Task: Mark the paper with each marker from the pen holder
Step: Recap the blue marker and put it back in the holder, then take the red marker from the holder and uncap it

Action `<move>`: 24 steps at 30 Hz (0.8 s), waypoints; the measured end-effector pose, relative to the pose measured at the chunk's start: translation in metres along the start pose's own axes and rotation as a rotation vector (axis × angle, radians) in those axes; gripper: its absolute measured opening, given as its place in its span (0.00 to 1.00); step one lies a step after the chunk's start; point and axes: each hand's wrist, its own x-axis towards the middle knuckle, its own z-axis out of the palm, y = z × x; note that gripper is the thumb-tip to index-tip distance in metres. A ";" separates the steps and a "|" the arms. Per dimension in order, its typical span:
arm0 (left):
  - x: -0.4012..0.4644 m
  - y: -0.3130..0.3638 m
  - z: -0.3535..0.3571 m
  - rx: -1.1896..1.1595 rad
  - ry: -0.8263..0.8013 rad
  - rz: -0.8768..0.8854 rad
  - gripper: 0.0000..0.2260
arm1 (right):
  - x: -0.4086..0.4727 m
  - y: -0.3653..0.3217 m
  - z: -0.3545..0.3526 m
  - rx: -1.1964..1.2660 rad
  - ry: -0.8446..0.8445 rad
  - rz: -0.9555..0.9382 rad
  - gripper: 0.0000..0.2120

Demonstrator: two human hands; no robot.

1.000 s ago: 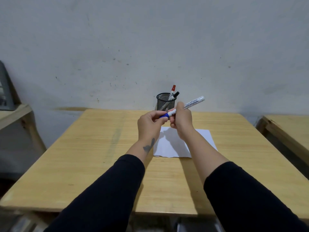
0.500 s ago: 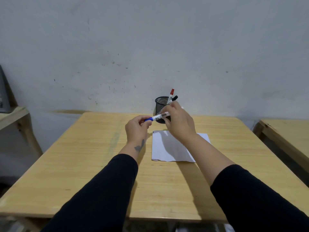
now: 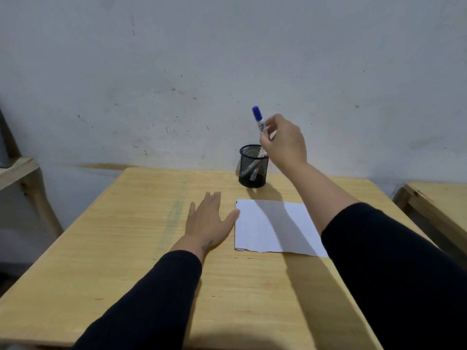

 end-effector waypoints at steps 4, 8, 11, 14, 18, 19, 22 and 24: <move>0.003 -0.011 0.010 0.225 -0.060 0.034 0.39 | 0.032 -0.002 0.017 0.233 0.023 0.178 0.08; 0.004 -0.011 0.010 0.250 -0.055 0.029 0.40 | 0.045 0.010 0.048 0.183 -0.085 0.297 0.09; 0.005 -0.010 0.010 0.256 -0.049 0.021 0.40 | 0.044 0.021 0.069 0.055 -0.230 0.368 0.08; 0.005 -0.009 0.010 0.253 -0.046 0.016 0.40 | 0.042 0.024 0.076 -0.143 -0.321 0.362 0.08; 0.005 -0.008 0.009 0.255 -0.052 0.011 0.40 | 0.039 0.023 0.079 -0.220 -0.328 0.395 0.09; 0.005 -0.008 0.009 0.253 -0.053 0.011 0.40 | 0.039 0.023 0.079 -0.213 -0.321 0.394 0.10; 0.005 -0.007 0.008 0.259 -0.056 0.014 0.40 | 0.042 0.024 0.071 -0.129 -0.255 0.388 0.09; 0.004 -0.007 0.008 0.267 -0.059 0.016 0.40 | 0.046 0.024 0.060 -0.030 -0.176 0.397 0.09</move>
